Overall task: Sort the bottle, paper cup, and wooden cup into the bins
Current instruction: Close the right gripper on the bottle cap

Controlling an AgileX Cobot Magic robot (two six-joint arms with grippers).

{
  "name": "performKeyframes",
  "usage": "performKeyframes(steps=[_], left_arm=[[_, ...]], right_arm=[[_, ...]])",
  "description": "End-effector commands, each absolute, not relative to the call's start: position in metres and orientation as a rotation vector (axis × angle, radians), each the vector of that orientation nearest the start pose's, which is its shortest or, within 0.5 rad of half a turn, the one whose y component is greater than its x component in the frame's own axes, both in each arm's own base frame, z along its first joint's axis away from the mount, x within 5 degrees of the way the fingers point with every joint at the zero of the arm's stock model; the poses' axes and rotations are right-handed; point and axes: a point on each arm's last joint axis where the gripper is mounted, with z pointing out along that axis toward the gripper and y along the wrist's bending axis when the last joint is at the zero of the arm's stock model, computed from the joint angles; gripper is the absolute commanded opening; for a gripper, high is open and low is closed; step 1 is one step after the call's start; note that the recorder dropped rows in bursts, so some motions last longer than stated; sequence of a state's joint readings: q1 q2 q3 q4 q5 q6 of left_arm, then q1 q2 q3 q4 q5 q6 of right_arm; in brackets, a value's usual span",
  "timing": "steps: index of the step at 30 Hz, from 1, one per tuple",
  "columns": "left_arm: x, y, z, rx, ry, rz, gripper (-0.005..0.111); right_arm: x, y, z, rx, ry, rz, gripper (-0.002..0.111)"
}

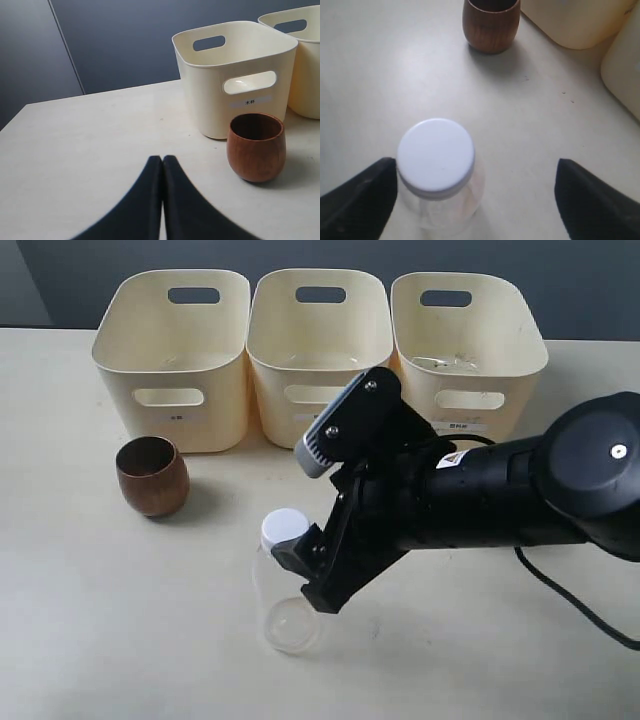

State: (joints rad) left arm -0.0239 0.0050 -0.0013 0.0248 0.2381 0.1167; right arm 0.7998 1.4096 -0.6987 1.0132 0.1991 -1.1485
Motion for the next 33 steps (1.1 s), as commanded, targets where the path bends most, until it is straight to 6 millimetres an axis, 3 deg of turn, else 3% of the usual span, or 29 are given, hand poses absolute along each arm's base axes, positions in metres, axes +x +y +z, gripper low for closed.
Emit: performKeyframes(steps=[1,12,18,23,33], left_arm=[[0.055,-0.001,0.191,0.133,1.719,0.091,0.0],[0.055,-0.001,0.191,0.133,1.719,0.091,0.0],[0.055,-0.001,0.191,0.133,1.719,0.091,0.0],[0.055,-0.001,0.191,0.133,1.719,0.091,0.0],[0.055,-0.001,0.191,0.133,1.719,0.091,0.0]], right_arm=[[0.182,0.209,0.22,-1.142,2.052,0.534,0.081],[0.182,0.211,0.215,-1.161,2.07,0.543,0.081],[0.179,0.225,0.206,-1.195,2.027,0.468,0.081],[0.174,0.236,0.212,-1.21,1.948,0.429,0.081],[0.174,0.237,0.212,-1.209,1.937,0.415,0.081]])
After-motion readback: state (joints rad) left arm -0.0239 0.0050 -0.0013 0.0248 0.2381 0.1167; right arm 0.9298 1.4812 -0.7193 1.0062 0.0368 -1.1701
